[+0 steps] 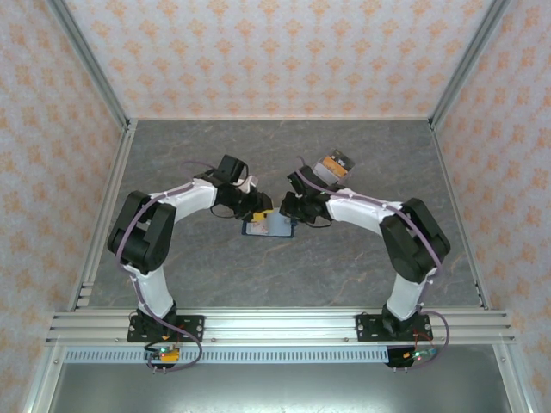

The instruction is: Take the credit cards out of the card holder

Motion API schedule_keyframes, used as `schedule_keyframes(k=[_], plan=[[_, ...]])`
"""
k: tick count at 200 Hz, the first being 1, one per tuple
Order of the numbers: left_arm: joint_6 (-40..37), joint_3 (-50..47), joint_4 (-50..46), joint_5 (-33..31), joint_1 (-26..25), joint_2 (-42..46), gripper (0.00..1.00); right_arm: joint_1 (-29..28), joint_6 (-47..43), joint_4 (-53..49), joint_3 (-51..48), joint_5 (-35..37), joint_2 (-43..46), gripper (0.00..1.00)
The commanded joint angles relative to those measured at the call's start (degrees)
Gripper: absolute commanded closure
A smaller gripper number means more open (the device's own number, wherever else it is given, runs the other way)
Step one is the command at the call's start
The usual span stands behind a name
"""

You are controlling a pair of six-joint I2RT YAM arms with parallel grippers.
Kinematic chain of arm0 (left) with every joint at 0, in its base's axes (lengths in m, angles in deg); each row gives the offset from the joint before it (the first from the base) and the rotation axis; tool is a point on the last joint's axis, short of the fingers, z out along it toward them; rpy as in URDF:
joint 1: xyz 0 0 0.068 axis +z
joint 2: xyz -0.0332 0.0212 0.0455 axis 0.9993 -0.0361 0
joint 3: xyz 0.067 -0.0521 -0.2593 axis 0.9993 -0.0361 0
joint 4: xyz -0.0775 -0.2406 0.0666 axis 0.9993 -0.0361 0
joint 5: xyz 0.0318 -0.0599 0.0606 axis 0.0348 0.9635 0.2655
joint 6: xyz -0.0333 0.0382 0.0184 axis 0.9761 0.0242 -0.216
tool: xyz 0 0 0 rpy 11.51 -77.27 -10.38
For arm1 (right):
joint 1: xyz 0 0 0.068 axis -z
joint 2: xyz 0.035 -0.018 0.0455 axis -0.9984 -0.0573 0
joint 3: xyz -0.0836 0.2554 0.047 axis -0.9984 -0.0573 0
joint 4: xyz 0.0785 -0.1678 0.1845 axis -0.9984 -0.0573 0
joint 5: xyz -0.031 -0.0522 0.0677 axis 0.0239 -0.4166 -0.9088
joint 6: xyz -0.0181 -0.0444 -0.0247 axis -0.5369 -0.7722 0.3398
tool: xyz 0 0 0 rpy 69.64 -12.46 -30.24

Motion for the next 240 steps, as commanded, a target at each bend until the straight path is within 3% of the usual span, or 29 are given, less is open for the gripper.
schedule_keyframes(k=[1,65,110,169,205,240], plan=[[1.79,1.52,2.49,1.83,-1.02,-1.61,0.63,0.48,1.42,2.42,-1.91,4.91,3.24,0.73],[1.37,0.93,2.23,-0.54,-1.17,-0.11,0.55,0.37,0.56,4.61,-2.67,2.98,4.13,0.73],[1.02,-0.64,-0.66,-5.76,0.93,-0.08,0.65,-1.45,-1.71,1.16,0.61,1.98,1.28,0.78],[1.09,-0.39,0.65,-3.07,0.79,-1.41,0.65,-3.23,-2.85,-0.78,3.11,0.63,-1.65,0.74],[1.48,0.48,1.93,-0.69,0.27,-0.75,0.56,-3.21,-2.01,-2.87,2.71,6.79,0.64,0.71],[2.19,1.27,0.94,-2.49,0.43,1.16,0.39,-3.03,-1.73,-2.66,1.56,9.63,2.68,0.71]])
